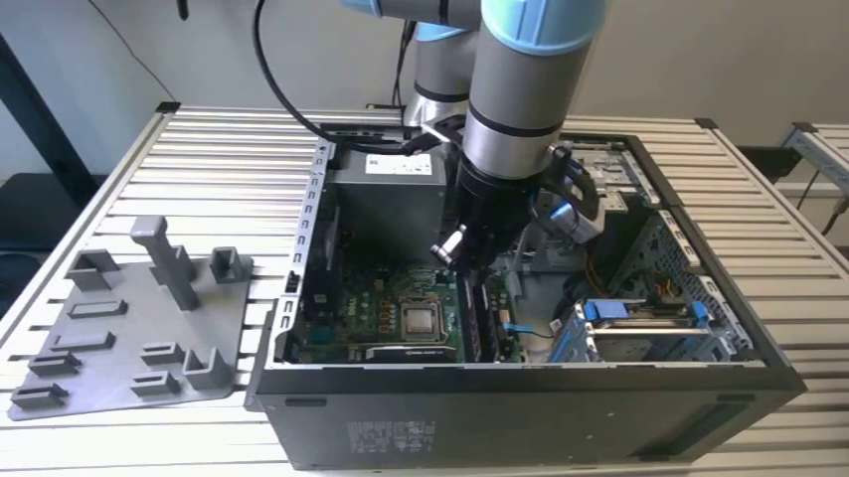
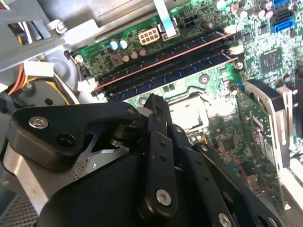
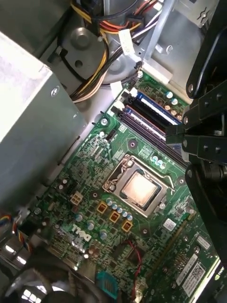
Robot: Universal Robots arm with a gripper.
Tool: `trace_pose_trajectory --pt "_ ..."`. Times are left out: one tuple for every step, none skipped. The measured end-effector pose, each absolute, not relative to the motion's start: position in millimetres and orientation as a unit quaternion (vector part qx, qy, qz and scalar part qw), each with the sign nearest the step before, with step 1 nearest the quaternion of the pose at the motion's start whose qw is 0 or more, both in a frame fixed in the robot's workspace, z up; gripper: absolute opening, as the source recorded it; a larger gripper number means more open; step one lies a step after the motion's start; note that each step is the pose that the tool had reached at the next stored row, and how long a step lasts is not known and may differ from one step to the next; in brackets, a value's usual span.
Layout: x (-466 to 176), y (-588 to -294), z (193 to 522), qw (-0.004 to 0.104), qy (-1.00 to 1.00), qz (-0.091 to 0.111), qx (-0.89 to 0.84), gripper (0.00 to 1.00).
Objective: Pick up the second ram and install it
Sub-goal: 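Press down the second ram until it locks into place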
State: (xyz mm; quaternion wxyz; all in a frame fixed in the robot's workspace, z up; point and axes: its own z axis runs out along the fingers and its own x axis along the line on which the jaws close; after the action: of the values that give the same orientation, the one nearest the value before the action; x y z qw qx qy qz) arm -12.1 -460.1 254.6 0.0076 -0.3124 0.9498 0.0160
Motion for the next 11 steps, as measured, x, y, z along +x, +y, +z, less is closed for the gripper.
trace_pose_trajectory --pt "-12.1 -460.1 254.6 0.008 0.947 0.016 -0.321 0.11" --pt "-12.1 -460.1 254.6 0.008 0.944 0.016 -0.329 0.11" --pt "-12.1 -460.1 254.5 0.008 0.941 0.016 -0.338 0.11" --pt "-12.2 -460.1 254.5 0.008 0.938 0.016 -0.346 0.11" --pt "-12.2 -460.1 254.3 0.009 0.935 0.016 -0.355 0.11" --pt "-12.2 -460.1 254.1 0.009 0.931 0.016 -0.364 0.11" --pt "-12.2 -460.1 253.7 0.009 0.928 0.016 -0.372 0.11" --pt "-12.2 -460.1 253.4 0.009 0.925 0.016 -0.38 0.11" --pt "-12.3 -460.1 253.2 0.009 0.921 0.016 -0.389 0.11" --pt "-12.2 -460.1 253.0 0.009 0.918 0.016 -0.397 0.11" --pt "-12.2 -460.1 252.8 0.009 0.914 0.016 -0.405 0.11"
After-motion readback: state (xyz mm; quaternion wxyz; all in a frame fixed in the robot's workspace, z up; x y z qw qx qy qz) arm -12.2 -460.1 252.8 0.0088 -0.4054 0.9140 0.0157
